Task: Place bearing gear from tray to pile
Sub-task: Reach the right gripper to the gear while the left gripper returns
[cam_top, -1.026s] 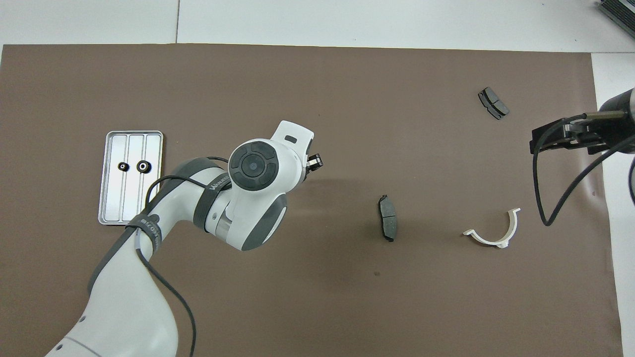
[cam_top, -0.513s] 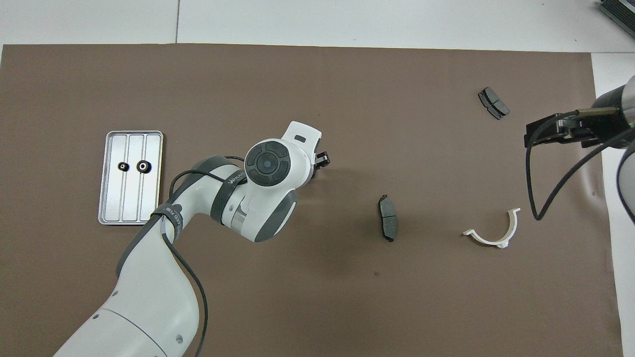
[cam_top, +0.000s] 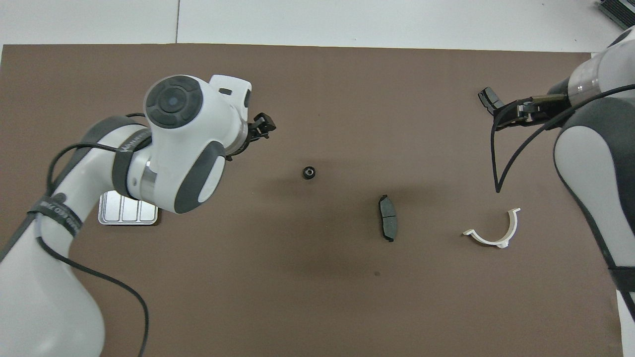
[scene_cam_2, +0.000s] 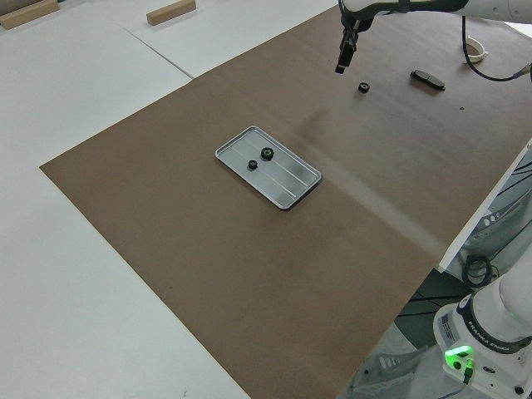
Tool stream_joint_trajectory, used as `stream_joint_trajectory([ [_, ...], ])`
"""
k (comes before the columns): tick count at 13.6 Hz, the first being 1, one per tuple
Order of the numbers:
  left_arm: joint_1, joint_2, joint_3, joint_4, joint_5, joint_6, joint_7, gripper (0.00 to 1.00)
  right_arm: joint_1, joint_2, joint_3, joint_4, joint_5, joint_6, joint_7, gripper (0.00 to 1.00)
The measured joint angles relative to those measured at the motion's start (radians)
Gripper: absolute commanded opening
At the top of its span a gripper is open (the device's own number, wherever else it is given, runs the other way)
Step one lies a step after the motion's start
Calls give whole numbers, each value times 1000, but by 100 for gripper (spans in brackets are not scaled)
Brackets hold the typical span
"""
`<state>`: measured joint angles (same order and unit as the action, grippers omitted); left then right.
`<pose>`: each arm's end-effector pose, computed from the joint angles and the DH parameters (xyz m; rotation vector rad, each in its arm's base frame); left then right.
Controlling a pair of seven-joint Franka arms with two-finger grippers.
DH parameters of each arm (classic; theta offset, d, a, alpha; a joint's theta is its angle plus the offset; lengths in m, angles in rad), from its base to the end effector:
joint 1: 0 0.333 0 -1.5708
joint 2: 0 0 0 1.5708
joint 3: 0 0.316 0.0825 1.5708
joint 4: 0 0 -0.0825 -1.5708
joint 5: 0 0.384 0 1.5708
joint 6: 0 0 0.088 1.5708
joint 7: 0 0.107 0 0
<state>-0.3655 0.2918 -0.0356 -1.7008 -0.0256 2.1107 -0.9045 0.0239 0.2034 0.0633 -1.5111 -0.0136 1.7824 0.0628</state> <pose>0.6024 -0.2546 0.4342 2.9404 0.7781 0.1126 0.6295 0.0502 0.5519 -3.1351 -0.0393 -0.1069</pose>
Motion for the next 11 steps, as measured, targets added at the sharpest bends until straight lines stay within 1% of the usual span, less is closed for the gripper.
stream_joint_trajectory([
  [1,49,-10,1,-3,5,-15,25,100,27,28,1,-1,0,42,7,100],
  [3,148,-12,2,-15,8,-27,107,100,87,96,2,-2,-6,122,82,100],
  [5,241,-13,3,-47,9,-22,216,100,136,164,4,1,-8,192,141,100],
  [6,289,-16,3,-75,10,0,277,100,168,195,4,7,-8,223,174,100],
  [9,401,-39,2,-236,10,182,411,100,270,264,5,37,-8,291,305,100],
  [10,417,-47,2,-290,10,233,433,100,307,286,5,51,-11,305,341,100],
  [11,424,-50,1,-324,10,265,445,97,344,314,5,72,-32,311,383,100],
])
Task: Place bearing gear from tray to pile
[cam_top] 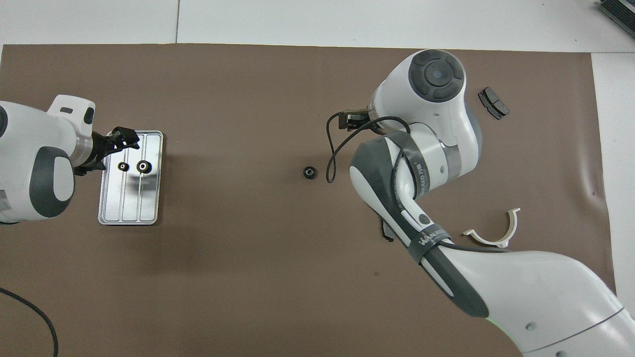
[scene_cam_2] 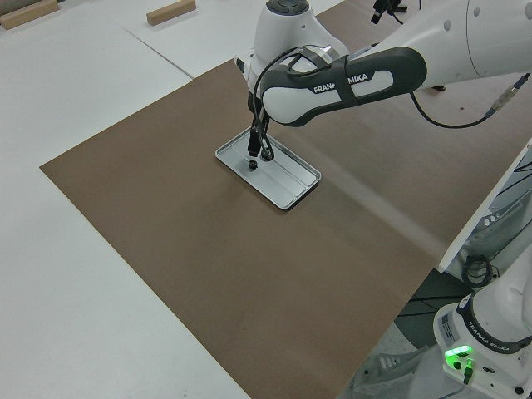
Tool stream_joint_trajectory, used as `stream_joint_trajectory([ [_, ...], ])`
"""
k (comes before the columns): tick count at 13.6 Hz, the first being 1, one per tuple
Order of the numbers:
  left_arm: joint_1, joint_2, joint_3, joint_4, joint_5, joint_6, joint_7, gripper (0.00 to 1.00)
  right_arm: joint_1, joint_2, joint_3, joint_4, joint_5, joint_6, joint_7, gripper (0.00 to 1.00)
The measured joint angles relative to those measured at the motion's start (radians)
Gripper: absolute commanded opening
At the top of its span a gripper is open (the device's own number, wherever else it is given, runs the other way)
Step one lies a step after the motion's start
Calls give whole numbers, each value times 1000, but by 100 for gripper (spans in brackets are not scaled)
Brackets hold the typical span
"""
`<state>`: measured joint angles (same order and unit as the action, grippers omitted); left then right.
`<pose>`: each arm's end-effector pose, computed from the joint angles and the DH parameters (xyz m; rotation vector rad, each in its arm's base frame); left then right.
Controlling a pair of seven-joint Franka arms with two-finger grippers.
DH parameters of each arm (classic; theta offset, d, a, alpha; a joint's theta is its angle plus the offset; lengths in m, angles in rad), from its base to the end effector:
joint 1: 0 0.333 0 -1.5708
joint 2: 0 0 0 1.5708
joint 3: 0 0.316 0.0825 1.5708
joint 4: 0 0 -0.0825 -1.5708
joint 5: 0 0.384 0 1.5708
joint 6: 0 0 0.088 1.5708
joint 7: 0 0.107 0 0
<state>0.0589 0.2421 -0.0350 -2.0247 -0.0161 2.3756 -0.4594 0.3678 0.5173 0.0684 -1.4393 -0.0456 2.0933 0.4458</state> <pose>0.6023 0.0149 0.3404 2.9998 0.7592 0.1580 0.6540 0.2927 0.4054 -3.0835 0.0013 -0.1978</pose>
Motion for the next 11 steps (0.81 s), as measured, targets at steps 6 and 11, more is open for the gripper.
stream_joint_trajectory([
  [6,7,1,-2,-53,0,52,17,69,161,135,0,70,-121,17,199,100],
  [11,26,9,-2,-64,0,78,27,54,188,153,0,63,-142,68,215,100],
])
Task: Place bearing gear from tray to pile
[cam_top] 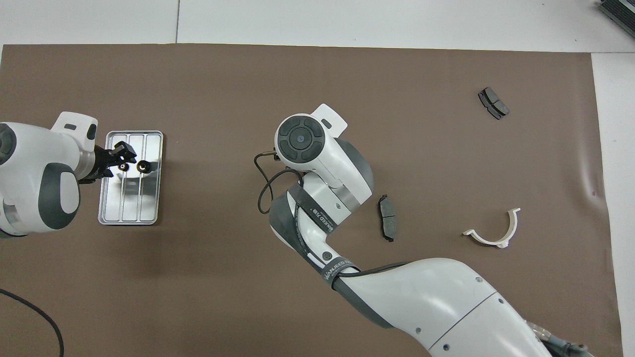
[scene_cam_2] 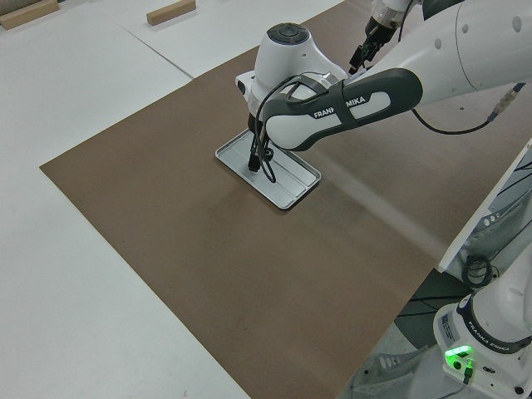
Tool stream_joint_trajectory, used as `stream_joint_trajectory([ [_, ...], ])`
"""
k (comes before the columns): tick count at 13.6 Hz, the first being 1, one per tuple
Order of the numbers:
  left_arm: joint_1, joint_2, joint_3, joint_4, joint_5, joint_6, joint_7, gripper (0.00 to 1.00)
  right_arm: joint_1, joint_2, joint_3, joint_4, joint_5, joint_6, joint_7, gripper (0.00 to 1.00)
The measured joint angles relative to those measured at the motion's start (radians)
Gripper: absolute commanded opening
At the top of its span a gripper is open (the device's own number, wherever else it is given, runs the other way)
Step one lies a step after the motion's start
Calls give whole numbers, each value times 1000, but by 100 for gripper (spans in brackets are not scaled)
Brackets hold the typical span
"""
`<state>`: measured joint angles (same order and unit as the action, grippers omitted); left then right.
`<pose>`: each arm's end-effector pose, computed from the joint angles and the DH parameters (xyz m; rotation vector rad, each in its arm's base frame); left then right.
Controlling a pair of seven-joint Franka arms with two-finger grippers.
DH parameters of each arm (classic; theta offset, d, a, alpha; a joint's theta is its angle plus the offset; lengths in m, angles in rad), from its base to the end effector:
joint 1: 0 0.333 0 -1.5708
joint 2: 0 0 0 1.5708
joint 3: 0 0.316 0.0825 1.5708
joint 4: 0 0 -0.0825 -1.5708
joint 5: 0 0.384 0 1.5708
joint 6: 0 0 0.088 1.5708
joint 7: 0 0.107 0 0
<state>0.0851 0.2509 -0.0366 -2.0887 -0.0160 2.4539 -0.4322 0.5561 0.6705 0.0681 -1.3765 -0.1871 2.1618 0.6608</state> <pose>0.5906 0.0292 0.3148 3.0017 0.7571 0.1682 0.6110 0.4176 0.3315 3.1043 0.0645 0.2570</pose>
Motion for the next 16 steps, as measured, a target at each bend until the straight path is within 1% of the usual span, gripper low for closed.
stream_joint_trajectory([
  [3,0,8,0,-1,0,8,1,51,0,2,-1,-58,0,67,0,100],
  [6,0,19,0,-11,0,34,1,46,-1,1,-2,-95,0,82,0,100],
  [8,1,20,0,-16,0,45,5,38,-1,-4,-1,-111,1,82,0,100],
  [9,1,20,0,-16,0,46,9,29,0,-8,1,-118,7,82,0,100],
  [11,2,19,1,-17,1,46,15,0,0,-11,12,-124,31,79,2,93],
  [14,2,18,2,-17,1,46,21,0,1,-17,17,-130,46,57,2,80],
  [16,2,18,1,-16,1,46,25,0,1,-21,17,-139,47,52,2,66],
])
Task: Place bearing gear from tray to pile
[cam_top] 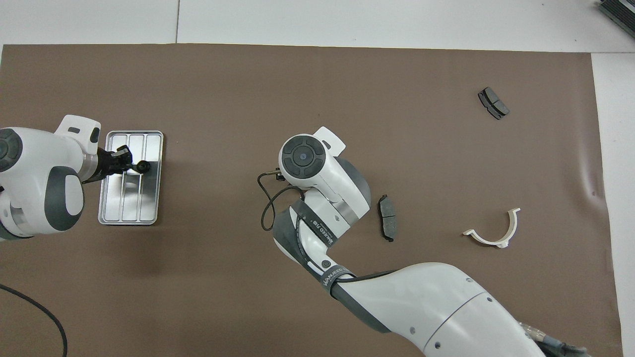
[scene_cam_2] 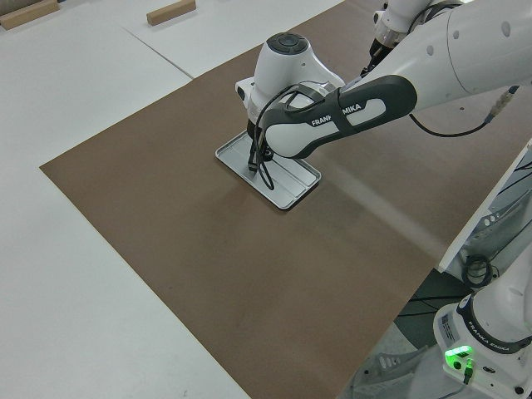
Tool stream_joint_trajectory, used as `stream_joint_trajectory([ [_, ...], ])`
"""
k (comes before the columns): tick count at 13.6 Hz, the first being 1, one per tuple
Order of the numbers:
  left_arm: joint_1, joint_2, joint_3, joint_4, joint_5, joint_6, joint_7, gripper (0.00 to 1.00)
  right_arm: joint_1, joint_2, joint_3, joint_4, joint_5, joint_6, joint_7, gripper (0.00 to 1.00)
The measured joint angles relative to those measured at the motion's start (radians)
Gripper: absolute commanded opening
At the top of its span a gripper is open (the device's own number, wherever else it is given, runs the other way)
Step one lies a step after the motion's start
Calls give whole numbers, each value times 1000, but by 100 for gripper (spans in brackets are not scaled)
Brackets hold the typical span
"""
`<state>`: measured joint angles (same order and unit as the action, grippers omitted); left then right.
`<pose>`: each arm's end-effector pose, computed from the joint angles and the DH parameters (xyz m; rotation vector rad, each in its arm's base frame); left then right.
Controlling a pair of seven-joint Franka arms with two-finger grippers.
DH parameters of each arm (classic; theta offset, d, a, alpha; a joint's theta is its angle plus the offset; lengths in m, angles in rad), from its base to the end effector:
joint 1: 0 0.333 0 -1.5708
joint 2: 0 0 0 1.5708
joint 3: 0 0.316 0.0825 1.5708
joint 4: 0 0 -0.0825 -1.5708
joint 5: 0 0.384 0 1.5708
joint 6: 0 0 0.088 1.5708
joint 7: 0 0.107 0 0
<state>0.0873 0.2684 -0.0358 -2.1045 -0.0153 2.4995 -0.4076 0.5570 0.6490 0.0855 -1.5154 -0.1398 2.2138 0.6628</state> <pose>0.5896 0.0310 0.3022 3.0084 0.7245 0.1879 0.5807 0.4164 0.2873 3.1204 0.0655 0.1248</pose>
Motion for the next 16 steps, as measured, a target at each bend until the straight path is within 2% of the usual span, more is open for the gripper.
stream_joint_trajectory([
  [3,-5,-8,-13,49,0,-59,6,0,0,-5,1,-11,2,-1,0,47],
  [4,-11,-17,-18,85,1,-106,8,0,0,-9,2,-14,3,-1,0,34],
  [5,-23,-29,-21,122,7,-156,10,0,0,-13,2,-17,4,-2,0,15],
  [6,-40,-42,-24,157,15,-205,10,0,0,-14,2,-20,7,-2,0,3],
  [7,-59,-55,-25,186,19,-247,10,0,0,-16,2,-20,14,-2,0,0],
  [11,-164,-85,-35,280,21,-379,-42,0,-6,-18,-1,-22,18,-2,0,0],
  [16,-306,-83,-38,339,22,-412,-231,0,-69,-26,-5,-11,17,-2,-16,0],
])
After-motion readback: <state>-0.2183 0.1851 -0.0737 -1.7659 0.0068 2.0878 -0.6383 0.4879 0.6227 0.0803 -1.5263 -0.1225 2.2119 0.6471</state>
